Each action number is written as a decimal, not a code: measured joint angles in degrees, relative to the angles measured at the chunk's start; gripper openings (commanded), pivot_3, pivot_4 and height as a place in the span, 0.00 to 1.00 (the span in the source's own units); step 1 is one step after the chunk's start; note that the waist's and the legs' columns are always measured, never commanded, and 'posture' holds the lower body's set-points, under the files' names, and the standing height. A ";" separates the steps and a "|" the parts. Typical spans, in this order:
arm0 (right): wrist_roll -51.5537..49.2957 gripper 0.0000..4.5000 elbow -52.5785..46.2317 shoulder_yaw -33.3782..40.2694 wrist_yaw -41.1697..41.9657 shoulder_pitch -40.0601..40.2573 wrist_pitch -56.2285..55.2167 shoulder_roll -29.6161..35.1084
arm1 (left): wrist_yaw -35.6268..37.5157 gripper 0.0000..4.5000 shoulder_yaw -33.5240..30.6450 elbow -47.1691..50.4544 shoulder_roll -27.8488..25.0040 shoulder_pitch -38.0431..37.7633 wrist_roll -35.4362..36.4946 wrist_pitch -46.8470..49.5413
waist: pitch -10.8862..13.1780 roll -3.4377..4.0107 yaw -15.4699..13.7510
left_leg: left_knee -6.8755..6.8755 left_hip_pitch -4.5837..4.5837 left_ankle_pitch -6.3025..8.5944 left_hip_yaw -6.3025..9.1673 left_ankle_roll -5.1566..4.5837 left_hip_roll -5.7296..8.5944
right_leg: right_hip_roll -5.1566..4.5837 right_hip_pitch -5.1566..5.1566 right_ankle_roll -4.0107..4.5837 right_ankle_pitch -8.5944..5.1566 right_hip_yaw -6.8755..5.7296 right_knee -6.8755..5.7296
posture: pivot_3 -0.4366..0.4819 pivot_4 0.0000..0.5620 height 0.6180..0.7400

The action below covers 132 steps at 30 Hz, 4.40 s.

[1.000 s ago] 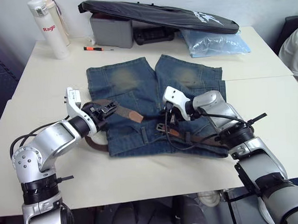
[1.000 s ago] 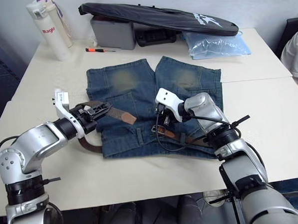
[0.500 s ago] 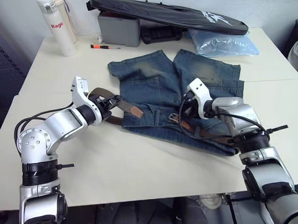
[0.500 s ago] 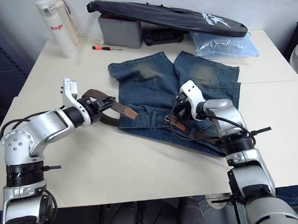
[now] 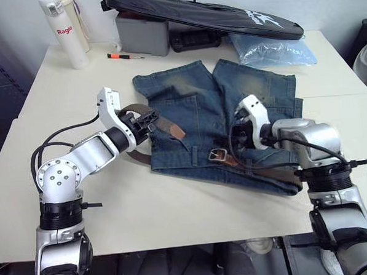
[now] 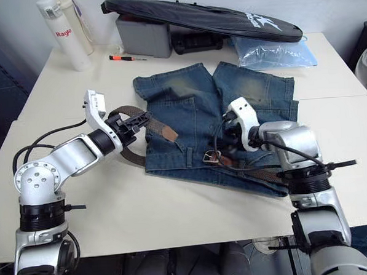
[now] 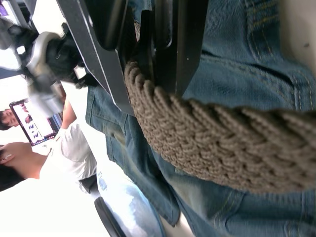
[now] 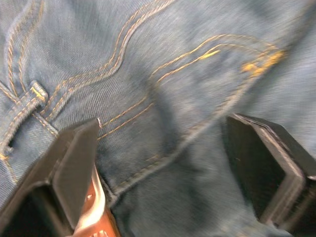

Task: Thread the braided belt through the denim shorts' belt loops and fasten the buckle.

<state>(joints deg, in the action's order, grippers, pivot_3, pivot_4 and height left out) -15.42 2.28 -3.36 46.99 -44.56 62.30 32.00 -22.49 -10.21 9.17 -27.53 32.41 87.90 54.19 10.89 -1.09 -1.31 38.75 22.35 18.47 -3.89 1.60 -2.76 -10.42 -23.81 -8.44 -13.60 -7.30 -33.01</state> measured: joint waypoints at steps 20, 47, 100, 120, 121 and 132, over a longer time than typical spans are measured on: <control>-7.49 0.98 -15.85 -7.32 21.49 -0.75 -4.98 23.10 | -7.30 0.00 5.76 10.85 5.21 -9.03 -9.02 -1.89 | 0.02 0.00 -0.18 | -0.11 -0.02 0.00 -0.04 0.00 0.00 | 0.01 0.03 -0.02 0.01 0.00 0.19 | 0.48 0.27 1.00; -8.32 0.98 -18.83 -5.23 14.94 -0.74 -0.78 26.20 | -9.00 0.00 4.45 -0.40 24.88 -8.86 -20.80 -1.45 | 0.00 0.01 -0.83 | 0.22 0.02 0.07 0.00 -0.12 0.00 | -0.01 0.16 -0.08 0.05 -0.03 0.19 | 0.48 0.27 1.00; -7.49 1.00 -27.77 -8.91 18.63 7.27 -12.44 27.76 | 30.23 0.98 -6.22 3.76 -16.72 -0.23 3.95 34.36 | 0.02 0.00 0.00 | 0.17 0.04 0.12 -0.03 -0.09 0.00 | 0.01 0.08 -0.08 0.12 0.01 0.24 | 0.48 0.27 1.00; 8.83 0.36 -25.90 -20.30 13.98 10.39 -28.71 18.45 | 74.60 1.00 -0.78 14.51 -39.94 -7.40 -30.25 6.44 | 0.11 0.17 0.07 | 0.03 0.10 0.13 -0.22 -0.04 -0.05 | 0.04 -0.17 0.01 0.06 0.08 0.13 | 0.48 0.27 1.00; 9.47 0.36 -25.23 -20.56 13.91 10.39 -28.89 17.92 | 74.53 1.00 -0.25 14.49 -39.77 -7.12 -30.83 6.37 | 0.11 0.17 0.07 | 0.03 0.10 0.13 -0.22 -0.04 -0.06 | 0.04 -0.17 0.01 0.06 0.08 0.12 | 0.48 0.27 1.00; 12.78 0.30 -21.54 -21.15 13.60 10.41 -29.80 14.84 | 74.05 1.00 1.28 14.51 -38.45 -5.96 -33.48 6.37 | 0.12 0.18 0.09 | 0.08 0.11 0.13 -0.23 -0.05 -0.07 | 0.04 -0.20 0.01 0.06 0.08 0.04 | 0.48 0.27 1.00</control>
<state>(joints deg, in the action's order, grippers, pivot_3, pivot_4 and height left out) -2.64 -19.26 -24.52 60.59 -34.15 32.51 46.84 51.56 -8.92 23.67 -65.98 26.45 54.42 60.56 11.01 -0.92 -1.21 38.84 22.46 18.60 -4.12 1.55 -2.83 -10.38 -24.02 -8.44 -13.55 -7.22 -32.97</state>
